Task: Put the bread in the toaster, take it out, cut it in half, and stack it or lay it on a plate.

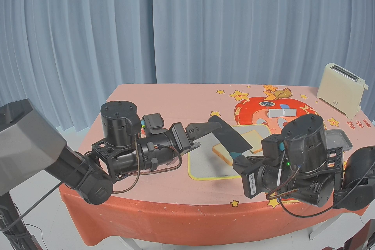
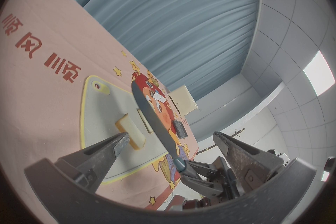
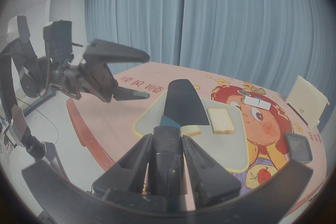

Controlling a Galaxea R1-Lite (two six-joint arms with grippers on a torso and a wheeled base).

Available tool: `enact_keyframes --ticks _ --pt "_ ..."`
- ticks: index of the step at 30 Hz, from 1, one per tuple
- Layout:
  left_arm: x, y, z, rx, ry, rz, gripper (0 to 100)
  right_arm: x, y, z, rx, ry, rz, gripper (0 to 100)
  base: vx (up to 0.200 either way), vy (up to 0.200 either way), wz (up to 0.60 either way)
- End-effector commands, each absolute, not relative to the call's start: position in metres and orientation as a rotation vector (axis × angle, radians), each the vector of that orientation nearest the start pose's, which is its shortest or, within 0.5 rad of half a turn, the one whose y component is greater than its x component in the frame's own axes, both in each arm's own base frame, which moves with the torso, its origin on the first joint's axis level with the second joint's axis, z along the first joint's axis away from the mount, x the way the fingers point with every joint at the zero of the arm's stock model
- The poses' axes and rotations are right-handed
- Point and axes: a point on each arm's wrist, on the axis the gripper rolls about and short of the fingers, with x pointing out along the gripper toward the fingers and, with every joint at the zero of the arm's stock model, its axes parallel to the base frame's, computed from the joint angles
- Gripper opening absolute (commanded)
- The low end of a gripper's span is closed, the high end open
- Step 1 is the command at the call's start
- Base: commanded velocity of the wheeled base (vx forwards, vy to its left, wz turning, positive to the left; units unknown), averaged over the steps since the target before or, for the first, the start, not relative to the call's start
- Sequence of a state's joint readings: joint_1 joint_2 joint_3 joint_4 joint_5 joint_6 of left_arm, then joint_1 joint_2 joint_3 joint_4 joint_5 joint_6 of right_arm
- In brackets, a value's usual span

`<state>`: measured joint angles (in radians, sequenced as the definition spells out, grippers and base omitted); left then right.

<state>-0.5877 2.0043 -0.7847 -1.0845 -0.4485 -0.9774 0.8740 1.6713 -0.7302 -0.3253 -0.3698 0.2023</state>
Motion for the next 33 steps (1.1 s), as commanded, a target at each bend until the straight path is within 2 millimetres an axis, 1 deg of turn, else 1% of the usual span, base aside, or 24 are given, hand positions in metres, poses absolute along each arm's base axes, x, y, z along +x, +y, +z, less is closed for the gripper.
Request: enact_keyframes --ticks 1,5,8,9,18,24,28,33 --pt "0.304 -0.215 0.103 -0.906 0.683 -0.853 100 0.184 0.212 0.140 -0.168 0.528 0.446 0 0.000 0.000 0.00" --pt "0.314 -0.219 0.097 -0.995 0.722 -0.824 100 0.182 0.209 0.138 -0.184 0.524 0.448 0 0.000 0.000 0.00" --pt "0.319 -0.222 0.097 -1.038 0.734 -0.816 100 0.180 0.208 0.136 -0.193 0.532 0.448 0 0.000 0.000 0.00" --pt "0.324 -0.224 0.097 -1.090 0.750 -0.805 100 0.179 0.207 0.134 -0.199 0.540 0.449 0 0.000 0.000 0.00" --pt "0.325 -0.228 0.101 -1.251 0.847 -0.835 100 0.172 0.207 0.134 -0.201 0.536 0.468 0 0.000 0.000 0.00" --pt "0.331 -0.229 0.082 -1.262 0.859 -0.817 100 0.172 0.208 0.137 -0.195 0.527 0.471 0 0.000 0.000 0.00" --pt "0.332 -0.231 0.077 -1.261 0.869 -0.812 100 0.172 0.208 0.137 -0.197 0.528 0.471 0 0.000 0.000 0.00" --pt "0.331 -0.233 0.076 -1.259 0.872 -0.813 100 0.170 0.210 0.137 -0.198 0.526 0.483 0 0.000 0.000 0.00"
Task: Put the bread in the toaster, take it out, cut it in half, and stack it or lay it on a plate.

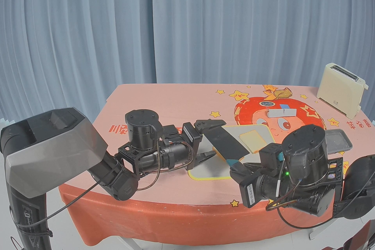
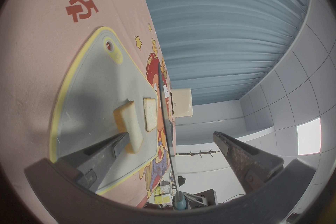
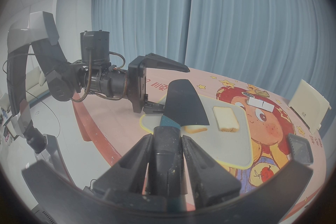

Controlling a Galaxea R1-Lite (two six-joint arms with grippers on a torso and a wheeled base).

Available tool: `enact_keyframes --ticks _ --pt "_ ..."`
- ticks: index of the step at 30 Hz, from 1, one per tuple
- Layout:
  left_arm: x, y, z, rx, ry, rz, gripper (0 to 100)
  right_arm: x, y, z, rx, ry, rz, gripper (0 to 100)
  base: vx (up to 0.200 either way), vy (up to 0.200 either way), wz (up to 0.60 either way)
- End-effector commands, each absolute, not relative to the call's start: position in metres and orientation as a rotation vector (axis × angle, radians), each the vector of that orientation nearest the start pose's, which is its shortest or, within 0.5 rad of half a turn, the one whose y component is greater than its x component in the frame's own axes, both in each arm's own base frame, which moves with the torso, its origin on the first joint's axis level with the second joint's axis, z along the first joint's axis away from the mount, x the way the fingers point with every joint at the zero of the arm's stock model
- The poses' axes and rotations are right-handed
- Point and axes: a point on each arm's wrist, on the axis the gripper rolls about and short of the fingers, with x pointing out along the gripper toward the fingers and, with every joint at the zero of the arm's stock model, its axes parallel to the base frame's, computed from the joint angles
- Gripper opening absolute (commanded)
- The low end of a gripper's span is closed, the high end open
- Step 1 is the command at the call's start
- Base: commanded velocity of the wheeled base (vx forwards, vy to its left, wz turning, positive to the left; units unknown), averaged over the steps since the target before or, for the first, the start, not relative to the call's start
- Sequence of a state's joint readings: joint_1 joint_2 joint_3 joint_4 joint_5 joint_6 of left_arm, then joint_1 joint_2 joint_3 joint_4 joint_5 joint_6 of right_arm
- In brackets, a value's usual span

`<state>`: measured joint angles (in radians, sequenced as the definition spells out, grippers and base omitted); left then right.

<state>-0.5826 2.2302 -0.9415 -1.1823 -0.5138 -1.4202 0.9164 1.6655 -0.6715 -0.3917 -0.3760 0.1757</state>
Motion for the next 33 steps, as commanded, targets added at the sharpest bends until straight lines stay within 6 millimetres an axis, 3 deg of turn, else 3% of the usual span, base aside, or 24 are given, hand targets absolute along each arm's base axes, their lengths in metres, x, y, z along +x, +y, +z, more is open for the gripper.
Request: enact_keyframes --ticks 1,2,18,19,33 --pt "0.331 -0.233 0.076 -1.259 0.872 -0.813 100 0.170 0.211 0.136 -0.199 0.527 0.484 0 0.000 0.000 0.00" --pt "0.331 -0.232 0.077 -1.259 0.871 -0.815 0 0.169 0.211 0.136 -0.200 0.527 0.486 0 0.000 0.000 0.00" --pt "0.329 -0.233 0.077 -1.259 0.859 -0.834 0 0.169 0.212 0.134 -0.165 0.484 0.503 0 0.000 0.000 0.00" --pt "0.329 -0.233 0.077 -1.260 0.856 -0.837 0 0.168 0.212 0.133 -0.164 0.481 0.504 100 0.000 0.000 0.00" --pt "0.329 -0.232 0.081 -1.265 0.844 -0.844 0 0.163 0.198 0.142 -0.154 0.462 0.497 100 0.000 0.000 0.00"
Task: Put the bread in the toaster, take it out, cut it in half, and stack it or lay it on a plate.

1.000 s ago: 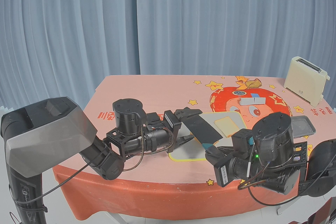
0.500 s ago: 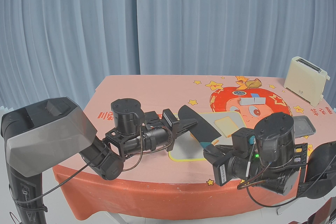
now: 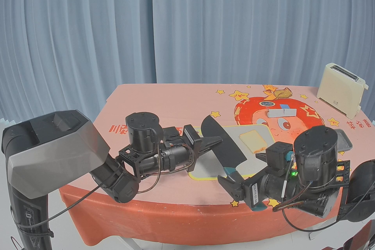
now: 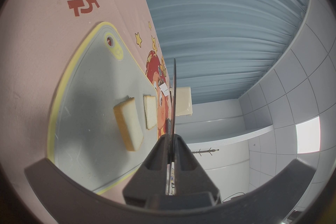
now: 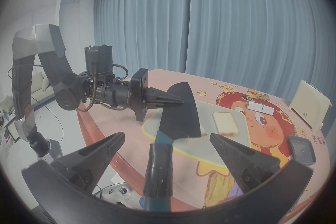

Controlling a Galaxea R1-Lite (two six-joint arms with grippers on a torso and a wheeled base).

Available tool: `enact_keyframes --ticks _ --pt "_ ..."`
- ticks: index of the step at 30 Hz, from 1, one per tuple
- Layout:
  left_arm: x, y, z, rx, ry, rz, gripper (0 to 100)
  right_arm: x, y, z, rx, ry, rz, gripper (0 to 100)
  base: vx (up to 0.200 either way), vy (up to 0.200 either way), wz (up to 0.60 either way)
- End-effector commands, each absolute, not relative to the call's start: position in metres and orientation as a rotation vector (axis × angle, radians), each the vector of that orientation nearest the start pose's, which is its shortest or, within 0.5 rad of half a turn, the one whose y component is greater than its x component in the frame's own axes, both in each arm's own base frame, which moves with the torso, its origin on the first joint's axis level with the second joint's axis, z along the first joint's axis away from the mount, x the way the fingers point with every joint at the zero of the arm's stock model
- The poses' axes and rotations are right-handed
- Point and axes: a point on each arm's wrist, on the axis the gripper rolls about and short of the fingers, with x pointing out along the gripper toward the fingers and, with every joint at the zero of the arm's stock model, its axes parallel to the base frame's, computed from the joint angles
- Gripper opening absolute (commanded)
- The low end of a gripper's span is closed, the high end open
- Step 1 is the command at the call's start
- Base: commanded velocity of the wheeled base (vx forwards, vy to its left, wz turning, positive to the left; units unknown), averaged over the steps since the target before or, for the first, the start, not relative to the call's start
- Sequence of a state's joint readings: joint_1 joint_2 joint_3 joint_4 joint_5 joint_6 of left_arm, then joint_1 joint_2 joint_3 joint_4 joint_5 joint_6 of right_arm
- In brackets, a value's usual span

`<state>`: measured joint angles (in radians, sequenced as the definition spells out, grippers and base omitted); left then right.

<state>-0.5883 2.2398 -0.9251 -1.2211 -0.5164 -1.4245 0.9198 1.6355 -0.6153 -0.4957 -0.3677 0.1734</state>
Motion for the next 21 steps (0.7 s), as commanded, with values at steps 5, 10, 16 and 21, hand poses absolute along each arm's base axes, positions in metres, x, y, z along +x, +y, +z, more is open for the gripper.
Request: enact_keyframes --ticks 5,10,16,21 --pt "0.332 -0.233 0.085 -1.271 0.815 -0.839 0 0.161 0.194 0.132 -0.244 0.515 0.484 100 0.000 0.000 0.00" --pt "0.334 -0.235 0.090 -1.278 0.788 -0.827 0 0.164 0.198 0.138 -0.240 0.501 0.483 100 0.000 0.000 0.00" --pt "0.334 -0.241 0.092 -1.282 0.769 -0.800 0 0.176 0.195 0.155 -0.230 0.437 0.439 100 0.000 0.000 0.00" --pt "0.336 -0.244 0.096 -1.282 0.779 -0.755 0 0.176 0.191 0.153 -0.280 0.445 0.435 100 0.000 0.000 0.00"
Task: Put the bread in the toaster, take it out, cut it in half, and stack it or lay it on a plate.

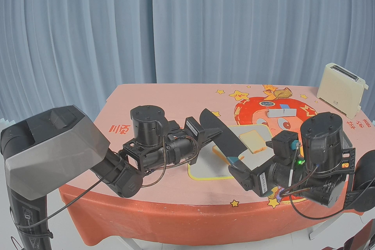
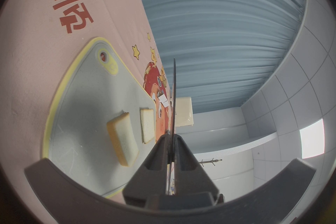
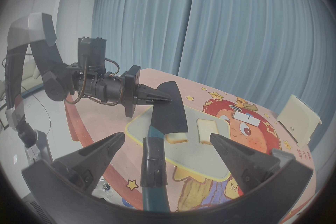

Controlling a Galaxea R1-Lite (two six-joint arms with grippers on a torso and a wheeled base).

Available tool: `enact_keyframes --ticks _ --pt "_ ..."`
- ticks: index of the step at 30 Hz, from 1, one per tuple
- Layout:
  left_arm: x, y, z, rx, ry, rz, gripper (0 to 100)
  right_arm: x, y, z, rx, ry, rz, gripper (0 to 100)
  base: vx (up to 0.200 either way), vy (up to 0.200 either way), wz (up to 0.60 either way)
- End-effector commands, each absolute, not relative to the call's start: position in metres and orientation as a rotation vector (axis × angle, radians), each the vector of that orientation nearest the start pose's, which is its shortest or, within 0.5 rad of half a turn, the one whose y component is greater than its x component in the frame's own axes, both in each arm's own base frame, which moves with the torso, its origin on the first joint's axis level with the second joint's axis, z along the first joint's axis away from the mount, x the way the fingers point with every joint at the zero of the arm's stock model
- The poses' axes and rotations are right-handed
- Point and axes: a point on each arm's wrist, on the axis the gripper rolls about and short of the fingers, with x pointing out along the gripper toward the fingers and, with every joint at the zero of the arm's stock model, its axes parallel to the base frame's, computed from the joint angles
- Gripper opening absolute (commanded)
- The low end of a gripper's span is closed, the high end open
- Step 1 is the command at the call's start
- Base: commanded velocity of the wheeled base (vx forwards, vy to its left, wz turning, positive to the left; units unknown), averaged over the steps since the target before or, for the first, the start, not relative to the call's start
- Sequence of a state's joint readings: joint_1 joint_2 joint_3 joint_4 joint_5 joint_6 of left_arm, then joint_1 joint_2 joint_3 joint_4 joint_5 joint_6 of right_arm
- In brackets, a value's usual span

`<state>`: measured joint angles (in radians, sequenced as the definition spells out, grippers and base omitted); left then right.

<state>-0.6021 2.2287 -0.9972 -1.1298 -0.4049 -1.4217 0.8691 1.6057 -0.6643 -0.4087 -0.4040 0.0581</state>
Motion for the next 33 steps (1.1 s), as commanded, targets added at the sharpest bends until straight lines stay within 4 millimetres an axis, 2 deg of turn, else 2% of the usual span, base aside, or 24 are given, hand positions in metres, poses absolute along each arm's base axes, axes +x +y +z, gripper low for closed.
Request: enact_keyframes --ticks 1,3,11,19,20,33 --pt "0.336 -0.243 0.100 -1.281 0.781 -0.753 0 0.176 0.191 0.152 -0.297 0.462 0.435 100 0.000 0.000 0.00" --pt "0.332 -0.244 0.105 -1.279 0.788 -0.756 0 0.177 0.192 0.151 -0.313 0.486 0.434 100 0.000 0.000 0.00" --pt "0.331 -0.244 0.104 -1.272 0.791 -0.757 0 0.184 0.201 0.135 -0.345 0.541 0.429 100 0.000 0.000 0.00" --pt "0.330 -0.244 0.104 -1.270 0.792 -0.756 0 0.187 0.200 0.132 -0.350 0.552 0.418 100 0.000 0.000 0.00" --pt "0.330 -0.244 0.104 -1.270 0.792 -0.756 0 0.188 0.201 0.132 -0.348 0.553 0.419 0 0.000 0.000 0.00" --pt "0.330 -0.244 0.104 -1.271 0.796 -0.759 0 0.186 0.201 0.134 -0.341 0.545 0.425 0 0.000 0.000 0.00"
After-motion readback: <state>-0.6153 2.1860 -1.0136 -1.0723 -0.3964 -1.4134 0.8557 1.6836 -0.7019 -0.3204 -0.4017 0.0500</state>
